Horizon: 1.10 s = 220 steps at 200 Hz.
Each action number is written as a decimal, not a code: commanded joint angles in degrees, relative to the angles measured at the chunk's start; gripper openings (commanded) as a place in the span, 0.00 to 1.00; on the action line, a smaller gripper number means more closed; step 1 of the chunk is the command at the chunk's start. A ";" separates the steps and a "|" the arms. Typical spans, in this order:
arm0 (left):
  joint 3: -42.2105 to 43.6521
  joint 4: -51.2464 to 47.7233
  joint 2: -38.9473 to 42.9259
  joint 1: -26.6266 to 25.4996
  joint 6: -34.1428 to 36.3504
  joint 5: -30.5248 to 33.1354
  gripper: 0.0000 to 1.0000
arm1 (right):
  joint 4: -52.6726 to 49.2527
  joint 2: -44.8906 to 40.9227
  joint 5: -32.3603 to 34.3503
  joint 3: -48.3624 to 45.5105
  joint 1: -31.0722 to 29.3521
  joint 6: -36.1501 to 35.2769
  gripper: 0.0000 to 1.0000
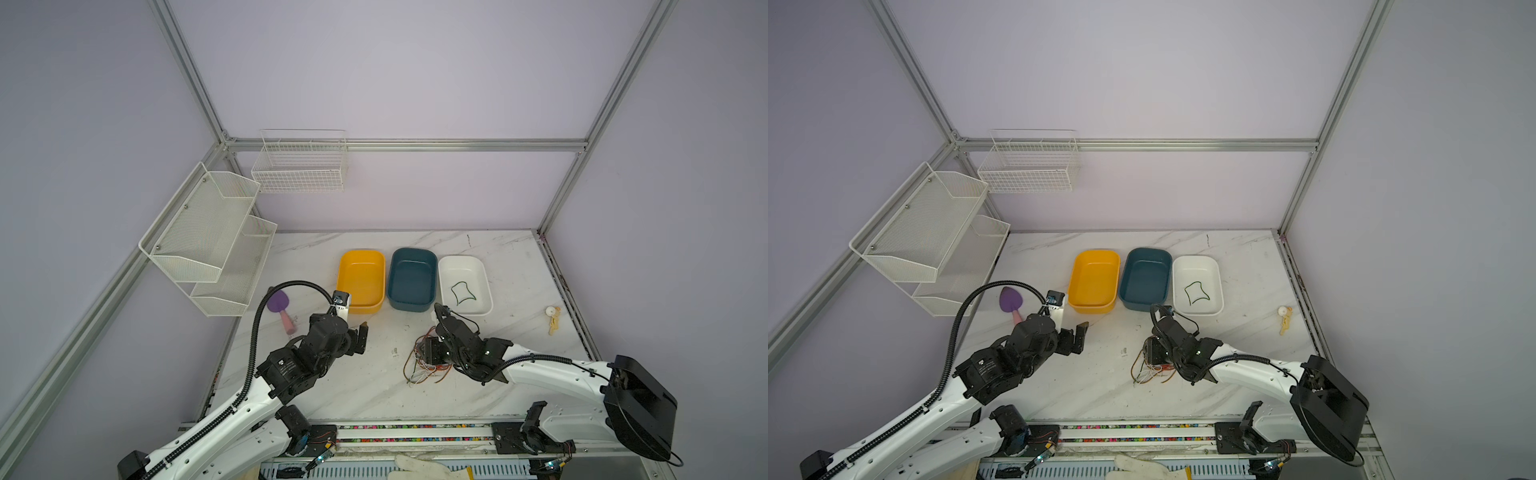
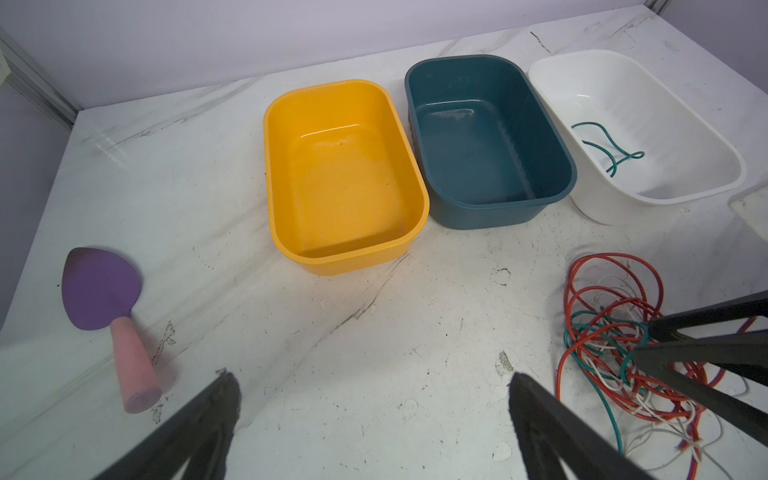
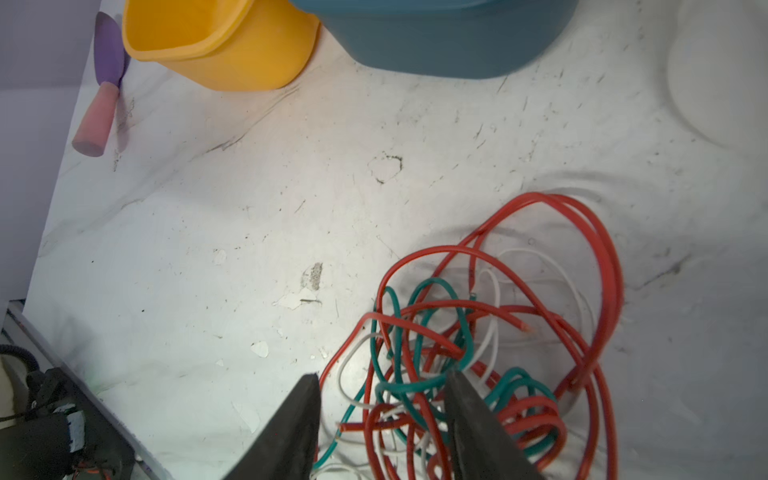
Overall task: Untangle the cables
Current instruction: 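Move the right gripper back down and grasp wires in the bundle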
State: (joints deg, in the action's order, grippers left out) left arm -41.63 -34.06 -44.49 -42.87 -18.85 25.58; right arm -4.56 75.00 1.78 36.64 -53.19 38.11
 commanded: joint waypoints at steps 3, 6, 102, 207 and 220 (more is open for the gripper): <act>-0.14 0.49 -0.05 0.10 0.62 -0.58 1.00 | 0.81 1.57 2.85 0.03 -0.26 2.05 0.50; -0.10 0.49 -0.04 0.15 0.61 -0.69 1.00 | 0.90 1.74 2.93 -0.03 -0.33 2.16 0.49; -0.13 0.49 -0.96 0.14 0.75 -1.53 1.00 | 5.10 6.66 1.86 -0.80 -0.25 2.64 0.28; -1.71 -0.90 -1.70 0.07 -0.12 -3.11 1.00 | 10.53 1.67 -2.03 -2.54 -0.35 1.21 0.04; -3.04 -1.86 -1.99 -0.18 -1.85 -5.00 1.00 | 10.69 -0.09 -2.60 -2.58 -0.38 0.55 0.01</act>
State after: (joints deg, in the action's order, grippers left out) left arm -41.69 -35.24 -46.46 -42.87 -18.94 23.16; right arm 4.91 78.89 0.19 34.46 -53.32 39.99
